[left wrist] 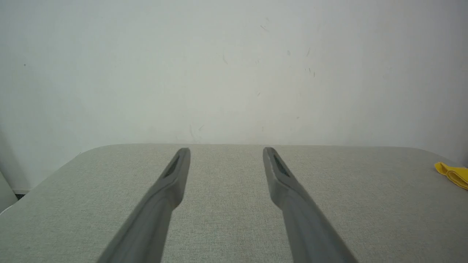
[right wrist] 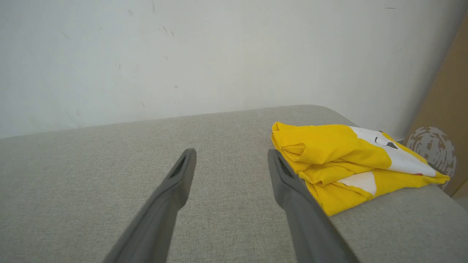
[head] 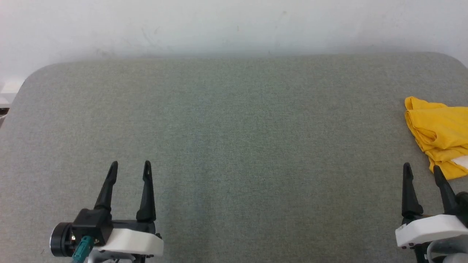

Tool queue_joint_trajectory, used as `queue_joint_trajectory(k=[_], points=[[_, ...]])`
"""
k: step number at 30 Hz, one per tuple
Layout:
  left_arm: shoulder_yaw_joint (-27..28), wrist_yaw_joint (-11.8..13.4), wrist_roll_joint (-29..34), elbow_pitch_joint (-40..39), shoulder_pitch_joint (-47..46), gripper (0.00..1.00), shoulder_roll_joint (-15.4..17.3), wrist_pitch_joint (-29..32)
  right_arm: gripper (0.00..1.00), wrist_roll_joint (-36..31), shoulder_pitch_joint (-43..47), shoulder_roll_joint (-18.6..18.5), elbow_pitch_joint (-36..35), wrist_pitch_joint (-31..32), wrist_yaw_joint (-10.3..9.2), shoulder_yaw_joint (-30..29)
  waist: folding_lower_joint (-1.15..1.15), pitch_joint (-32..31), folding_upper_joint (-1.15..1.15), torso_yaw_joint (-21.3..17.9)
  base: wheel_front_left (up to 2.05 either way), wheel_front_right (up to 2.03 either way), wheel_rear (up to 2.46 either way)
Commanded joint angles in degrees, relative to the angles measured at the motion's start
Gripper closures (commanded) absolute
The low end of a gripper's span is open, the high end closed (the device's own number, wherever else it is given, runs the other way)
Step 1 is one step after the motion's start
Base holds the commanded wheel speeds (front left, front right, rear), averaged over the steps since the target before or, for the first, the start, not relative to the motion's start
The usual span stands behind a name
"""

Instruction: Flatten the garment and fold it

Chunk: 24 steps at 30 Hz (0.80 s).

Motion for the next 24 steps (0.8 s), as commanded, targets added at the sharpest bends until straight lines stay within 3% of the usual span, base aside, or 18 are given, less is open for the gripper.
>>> queue_joint_trajectory(k=[1, 2, 24], points=[[-0.2, -0.6, 0.5, 0.4, 0.3, 0.00, 0.2, -0.3, 0.00, 0.4, -0.4, 0.2, 0.2, -0.4, -0.11, 0.0, 0.00, 0.2, 0.00, -0.2, 0.00, 0.00, 0.00], [-0.1, -0.3, 0.0, 0.3, 0.0, 1.00, 0.0, 0.0, 1.00, 0.0, -0.1, 0.0, 0.2, 0.0, 0.00, 0.0, 0.00, 0.1, 0.00, -0.1, 0.00, 0.00, 0.00], [0.5, -0.7, 1.4, 0.6, -0.4, 1.00, -0.8, 2.1, 1.00, -1.0, 0.1, 0.0, -1.3, 1.8, -0.01, 2.0, 0.01, -0.3, 0.00, -0.3, 0.00, 0.00, 0.00]])
